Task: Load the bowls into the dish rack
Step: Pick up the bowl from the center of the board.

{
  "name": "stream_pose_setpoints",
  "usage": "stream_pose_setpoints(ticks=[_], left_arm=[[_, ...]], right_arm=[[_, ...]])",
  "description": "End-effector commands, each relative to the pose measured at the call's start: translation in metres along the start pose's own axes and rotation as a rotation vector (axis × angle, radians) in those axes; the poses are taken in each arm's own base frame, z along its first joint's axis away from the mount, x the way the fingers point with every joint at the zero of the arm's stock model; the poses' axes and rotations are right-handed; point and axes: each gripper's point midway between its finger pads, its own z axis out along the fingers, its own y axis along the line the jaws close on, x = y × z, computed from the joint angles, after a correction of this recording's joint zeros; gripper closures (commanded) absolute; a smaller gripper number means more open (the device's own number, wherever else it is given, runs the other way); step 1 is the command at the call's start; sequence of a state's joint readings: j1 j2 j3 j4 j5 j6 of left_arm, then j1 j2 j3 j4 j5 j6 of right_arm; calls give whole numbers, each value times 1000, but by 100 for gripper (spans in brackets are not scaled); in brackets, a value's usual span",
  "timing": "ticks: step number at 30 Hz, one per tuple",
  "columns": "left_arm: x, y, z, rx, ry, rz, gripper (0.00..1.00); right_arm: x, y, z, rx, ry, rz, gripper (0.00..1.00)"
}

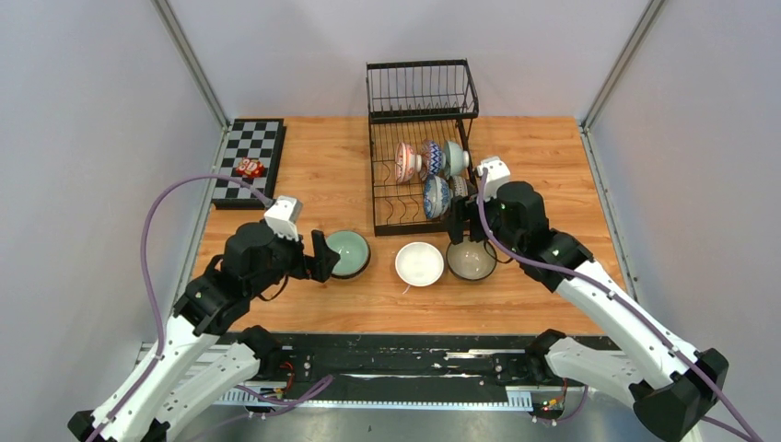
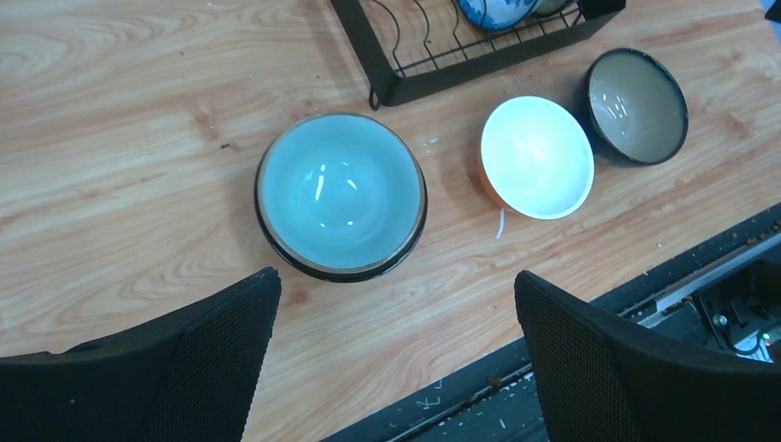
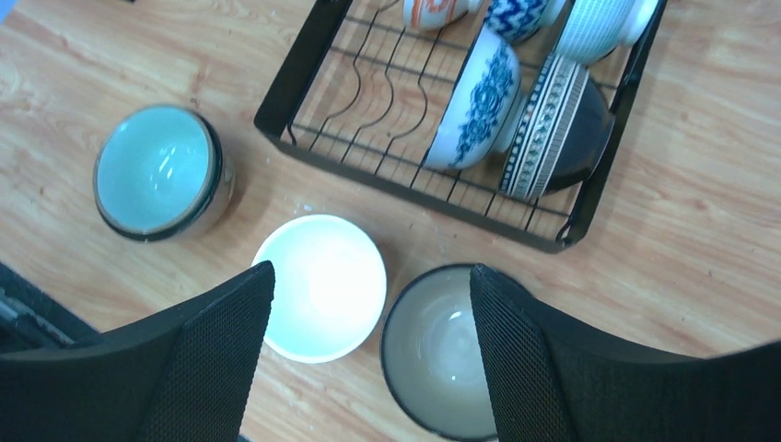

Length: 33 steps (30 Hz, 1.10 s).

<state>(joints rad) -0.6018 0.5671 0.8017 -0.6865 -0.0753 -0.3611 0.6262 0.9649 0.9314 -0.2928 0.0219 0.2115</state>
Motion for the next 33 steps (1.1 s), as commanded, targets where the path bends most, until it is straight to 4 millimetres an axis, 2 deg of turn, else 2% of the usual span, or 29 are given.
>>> stream_pose_setpoints(ticks=[1, 7, 14, 22, 33], left_arm=[[3, -14, 8, 56, 44, -48, 3], [10, -26, 19, 104, 96, -88, 5], [13, -34, 28, 138, 114, -108, 5], [14, -37, 29, 155, 117, -104, 5], [18, -34, 24, 155, 125, -74, 5]], right_arm=[[35, 4, -13, -30, 95, -22, 21], [66, -11, -21, 34, 163, -10, 26], [106, -11, -21, 20, 315, -12, 28], [138, 0, -8, -22, 467, -42, 30], [168, -11, 13, 93, 642, -169, 39]])
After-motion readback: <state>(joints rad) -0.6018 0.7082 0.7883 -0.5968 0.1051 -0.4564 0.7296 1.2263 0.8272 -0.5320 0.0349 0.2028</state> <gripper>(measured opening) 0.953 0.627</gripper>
